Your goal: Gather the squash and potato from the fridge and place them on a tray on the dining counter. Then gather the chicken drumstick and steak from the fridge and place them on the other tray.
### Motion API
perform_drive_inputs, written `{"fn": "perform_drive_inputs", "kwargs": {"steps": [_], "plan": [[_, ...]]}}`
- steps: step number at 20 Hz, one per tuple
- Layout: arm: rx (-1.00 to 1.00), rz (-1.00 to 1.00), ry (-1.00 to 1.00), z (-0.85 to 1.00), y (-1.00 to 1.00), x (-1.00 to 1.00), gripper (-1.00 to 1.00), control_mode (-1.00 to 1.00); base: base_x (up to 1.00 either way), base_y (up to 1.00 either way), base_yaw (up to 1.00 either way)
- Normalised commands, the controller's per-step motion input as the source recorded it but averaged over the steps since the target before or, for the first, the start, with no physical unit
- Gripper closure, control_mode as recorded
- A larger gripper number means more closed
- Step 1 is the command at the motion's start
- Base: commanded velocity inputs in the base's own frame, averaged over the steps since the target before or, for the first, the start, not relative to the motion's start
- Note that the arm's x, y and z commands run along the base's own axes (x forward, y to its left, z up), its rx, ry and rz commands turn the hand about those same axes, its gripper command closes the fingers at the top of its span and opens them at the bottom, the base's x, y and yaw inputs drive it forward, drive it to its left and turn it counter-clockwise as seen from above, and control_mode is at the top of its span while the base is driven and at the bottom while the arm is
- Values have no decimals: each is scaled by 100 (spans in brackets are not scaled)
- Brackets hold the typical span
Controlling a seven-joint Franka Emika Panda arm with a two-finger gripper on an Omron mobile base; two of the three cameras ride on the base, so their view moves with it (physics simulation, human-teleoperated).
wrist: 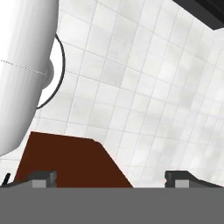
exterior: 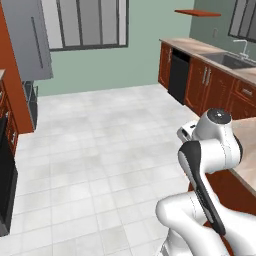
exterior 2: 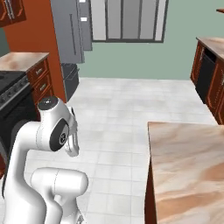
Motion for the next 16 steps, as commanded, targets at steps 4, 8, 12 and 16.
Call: {"fn": "perform_drive_inputs", "kwargs": {"steps": [4,8,12,16], "plan": [[0,0,0,0,0,0,-100,100,100,33,-5],[0,0,0,0,0,0,-100,100,100,29,-3],[0,0,0,0,0,0,-100,100,100,23,0],[0,0,0,0,0,0,-100,100,100,16,0]]}}
